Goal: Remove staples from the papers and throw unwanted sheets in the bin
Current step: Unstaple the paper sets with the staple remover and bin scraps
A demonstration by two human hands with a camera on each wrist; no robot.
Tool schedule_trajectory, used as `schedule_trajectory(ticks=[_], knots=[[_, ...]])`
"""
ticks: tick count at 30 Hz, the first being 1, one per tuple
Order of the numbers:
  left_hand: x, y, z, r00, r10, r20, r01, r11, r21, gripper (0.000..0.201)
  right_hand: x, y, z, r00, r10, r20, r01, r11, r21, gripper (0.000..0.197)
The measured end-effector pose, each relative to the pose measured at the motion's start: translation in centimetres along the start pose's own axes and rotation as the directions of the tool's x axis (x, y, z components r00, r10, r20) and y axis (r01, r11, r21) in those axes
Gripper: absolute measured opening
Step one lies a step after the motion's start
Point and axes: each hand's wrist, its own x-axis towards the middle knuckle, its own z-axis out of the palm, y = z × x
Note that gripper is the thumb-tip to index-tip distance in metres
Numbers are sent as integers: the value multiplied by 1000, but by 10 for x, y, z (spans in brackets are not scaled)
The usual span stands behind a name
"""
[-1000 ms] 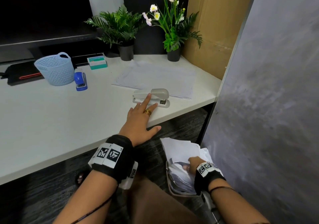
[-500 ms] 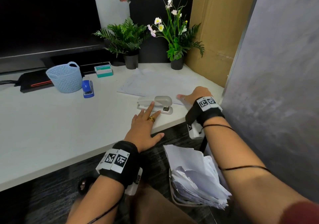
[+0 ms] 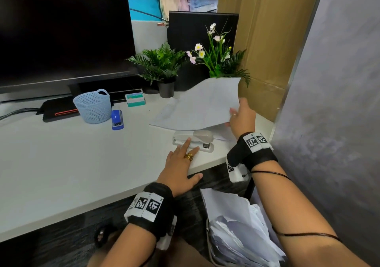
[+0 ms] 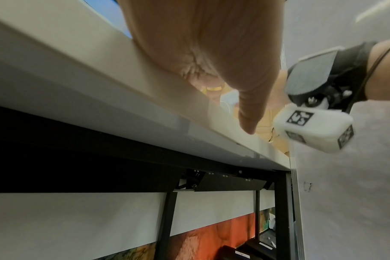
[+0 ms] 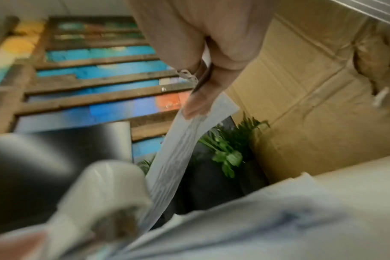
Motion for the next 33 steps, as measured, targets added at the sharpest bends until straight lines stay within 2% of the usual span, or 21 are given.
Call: schedule_trajectory(ticks=[3, 6, 8, 10, 12, 13, 14, 16, 18, 19, 21, 24, 27, 28, 29, 30, 32, 33], knots=[[-4, -2, 1, 996, 14, -89, -27, 988, -149, 69, -12, -28, -11, 989, -73, -128, 109, 947, 302, 34], [-14, 0, -5, 969, 23, -246, -97, 951, -294, 55, -32, -52, -15, 989, -82, -125, 136, 841, 523, 26], [-24, 4, -20, 893, 50, -448, -181, 950, -256, 43, -46, -60, -10, 994, -95, -62, 113, 800, 590, 24], [-33, 8, -43, 779, 63, -623, -234, 952, -196, 37, -60, -60, -2, 993, -109, 33, 68, 797, 601, 25], [-42, 9, -69, 687, 84, -722, -227, 968, -103, 35, -74, -54, 8, 975, -118, 188, -7, 830, 557, 25], [-46, 7, -81, 658, 86, -748, -194, 979, -58, 35, -80, -51, 13, 950, -126, 285, -45, 849, 526, 23], [-49, 4, -91, 649, 68, -758, -138, 990, -29, 37, -86, -46, 18, 917, -140, 374, -66, 870, 488, 23], [-54, -5, -101, 680, -45, -732, 27, 999, -37, 55, -97, -36, 25, 846, -171, 505, -77, 898, 434, 25], [-60, -18, -102, 728, -236, -643, 200, 971, -130, 87, -103, -28, 28, 801, -194, 567, -65, 912, 404, 27], [-62, -24, -101, 739, -322, -592, 261, 947, -190, 100, -103, -23, 29, 785, -197, 587, -61, 919, 389, 29], [-64, -39, -99, 742, -425, -519, 329, 905, -271, 113, -99, -18, 28, 749, -202, 631, -50, 932, 358, 34], [-62, -52, -98, 776, -456, -436, 365, 888, -279, 109, -91, -15, 22, 707, -247, 662, 44, 950, 309, 42], [-61, -52, -97, 818, -458, -349, 304, 857, -415, 80, -82, -20, 19, 635, -303, 710, 195, 953, 232, 41], [-61, -53, -96, 810, -470, -352, 290, 841, -456, 67, -80, -23, 19, 634, -301, 713, 252, 951, 178, 31], [-62, -54, -95, 793, -480, -376, 283, 836, -470, 57, -78, -27, 20, 660, -305, 686, 314, 942, 117, 19], [-62, -56, -94, 776, -489, -398, 286, 836, -469, 52, -75, -32, 21, 701, -324, 635, 364, 929, 73, 16], [-63, -60, -91, 765, -489, -419, 280, 839, -467, 51, -64, -42, 23, 789, -372, 488, 405, 914, 41, 23], [-63, -60, -90, 768, -481, -423, 271, 842, -466, 50, -55, -45, 25, 816, -371, 443, 424, 905, -23, 26]])
